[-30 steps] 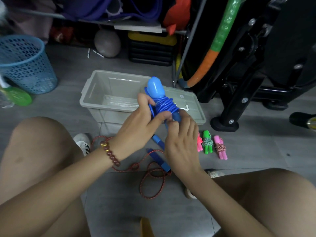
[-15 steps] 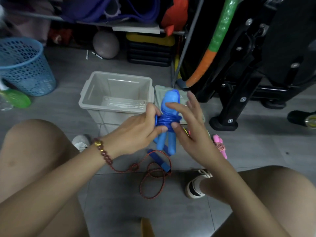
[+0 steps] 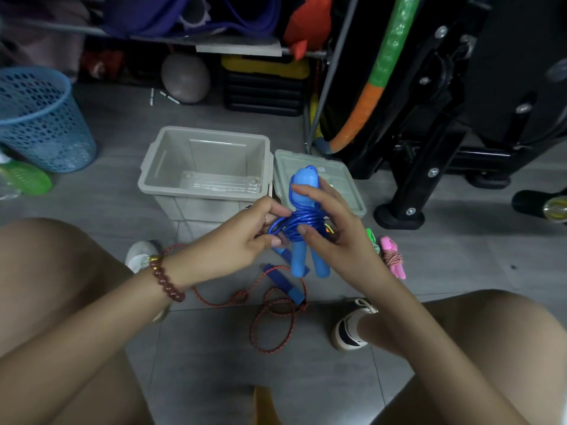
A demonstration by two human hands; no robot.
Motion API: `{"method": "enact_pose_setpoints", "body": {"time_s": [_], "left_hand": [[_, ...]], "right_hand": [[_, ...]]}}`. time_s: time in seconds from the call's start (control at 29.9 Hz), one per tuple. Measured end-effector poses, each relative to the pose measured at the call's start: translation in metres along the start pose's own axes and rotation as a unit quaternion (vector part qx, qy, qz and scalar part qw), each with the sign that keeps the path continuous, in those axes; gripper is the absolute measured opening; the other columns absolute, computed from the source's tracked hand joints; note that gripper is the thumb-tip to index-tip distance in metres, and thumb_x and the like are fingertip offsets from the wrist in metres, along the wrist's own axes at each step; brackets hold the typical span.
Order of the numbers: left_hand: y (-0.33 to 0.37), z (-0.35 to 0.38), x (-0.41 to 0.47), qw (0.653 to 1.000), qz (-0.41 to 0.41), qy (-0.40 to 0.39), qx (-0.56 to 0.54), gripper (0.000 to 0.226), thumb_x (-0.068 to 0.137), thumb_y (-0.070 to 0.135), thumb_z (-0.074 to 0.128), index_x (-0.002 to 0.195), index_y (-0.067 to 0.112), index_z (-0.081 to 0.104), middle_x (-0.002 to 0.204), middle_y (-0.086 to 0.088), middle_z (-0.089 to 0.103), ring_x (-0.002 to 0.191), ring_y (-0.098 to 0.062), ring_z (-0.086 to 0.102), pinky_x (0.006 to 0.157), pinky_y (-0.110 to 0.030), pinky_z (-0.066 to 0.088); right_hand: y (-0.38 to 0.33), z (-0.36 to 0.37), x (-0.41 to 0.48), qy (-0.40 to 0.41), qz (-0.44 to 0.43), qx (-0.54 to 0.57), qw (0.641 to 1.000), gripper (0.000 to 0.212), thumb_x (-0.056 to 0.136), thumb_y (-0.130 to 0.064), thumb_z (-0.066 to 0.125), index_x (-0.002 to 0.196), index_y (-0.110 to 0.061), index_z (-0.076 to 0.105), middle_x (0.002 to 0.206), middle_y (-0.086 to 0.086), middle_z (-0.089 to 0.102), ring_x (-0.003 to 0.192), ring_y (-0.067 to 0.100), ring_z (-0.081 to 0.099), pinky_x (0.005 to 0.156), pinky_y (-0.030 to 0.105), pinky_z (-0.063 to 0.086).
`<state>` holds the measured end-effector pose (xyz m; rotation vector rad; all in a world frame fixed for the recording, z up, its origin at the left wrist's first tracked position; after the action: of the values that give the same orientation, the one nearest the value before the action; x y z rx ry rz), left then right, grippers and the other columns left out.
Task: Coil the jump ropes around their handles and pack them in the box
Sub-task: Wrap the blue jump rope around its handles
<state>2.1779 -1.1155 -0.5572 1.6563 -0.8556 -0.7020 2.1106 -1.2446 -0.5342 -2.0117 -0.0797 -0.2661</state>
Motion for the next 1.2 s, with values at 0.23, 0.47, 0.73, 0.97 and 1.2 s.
{"method": "enact_pose_setpoints", "body": {"time_s": [0.23, 0.47, 0.73, 0.97, 1.2], "left_hand": [[0.004, -0.011, -0.002, 0.999, 0.016, 0.038, 0.025, 0.032, 0.088, -0.007, 0.053, 0.096, 0.023, 0.053, 0.087, -0.003, 0.070, 0.079, -0.007, 0.068, 0.078, -0.023, 0.054], [0.018, -0.015, -0.011, 0.890, 0.178, 0.164, 0.387, 0.023, 0.090, 0.032, 0.046, 0.106, 0.020, 0.058, 0.110, 0.006, 0.058, 0.084, -0.007, 0.056, 0.061, -0.029, 0.050], [0.017, -0.012, -0.011, 0.937, 0.168, 0.232, 0.201, 0.023, 0.088, 0.026, 0.054, 0.099, 0.012, 0.069, 0.086, 0.007, 0.061, 0.076, -0.013, 0.060, 0.063, -0.034, 0.054], [0.016, -0.022, -0.010, 0.947, 0.115, 0.297, 0.037, 0.012, 0.078, 0.017, 0.072, 0.084, 0.027, 0.074, 0.070, 0.018, 0.065, 0.068, -0.003, 0.060, 0.067, -0.027, 0.048], [0.030, -0.023, -0.006, 0.950, 0.132, 0.282, -0.012, 0.028, 0.076, 0.002, 0.072, 0.091, 0.025, 0.070, 0.073, 0.011, 0.071, 0.070, -0.007, 0.066, 0.069, -0.028, 0.054]], "right_hand": [[0.012, 0.008, 0.000, 0.022, 0.029, 0.049, 0.998, 0.052, 0.085, -0.010, 0.059, 0.129, -0.035, 0.048, 0.141, 0.004, 0.046, 0.129, 0.015, 0.046, 0.108, 0.043, 0.037], [0.019, 0.017, -0.002, 0.035, 0.047, 0.085, 0.995, 0.051, 0.085, -0.010, 0.060, 0.133, -0.023, 0.048, 0.136, 0.010, 0.050, 0.120, 0.027, 0.054, 0.101, 0.051, 0.043], [0.012, 0.016, -0.004, 0.053, 0.027, 0.066, 0.996, 0.050, 0.084, -0.008, 0.061, 0.131, -0.022, 0.049, 0.136, 0.008, 0.048, 0.120, 0.027, 0.053, 0.101, 0.049, 0.043], [0.005, 0.017, -0.002, 0.056, 0.013, 0.089, 0.994, 0.050, 0.085, -0.012, 0.062, 0.131, -0.026, 0.048, 0.137, 0.007, 0.048, 0.124, 0.028, 0.050, 0.101, 0.053, 0.042], [-0.004, 0.015, -0.002, 0.081, 0.009, 0.111, 0.990, 0.049, 0.086, -0.006, 0.059, 0.129, -0.026, 0.048, 0.137, 0.006, 0.050, 0.125, 0.025, 0.051, 0.103, 0.051, 0.042]]}}
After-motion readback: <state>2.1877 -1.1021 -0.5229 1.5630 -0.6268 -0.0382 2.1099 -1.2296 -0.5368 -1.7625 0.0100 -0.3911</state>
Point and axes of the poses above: each hand's wrist, its own x-axis towards the middle knuckle, its own z-axis out of the palm, y = z × x, the point moved 5 cm from there along x, towards the middle knuckle
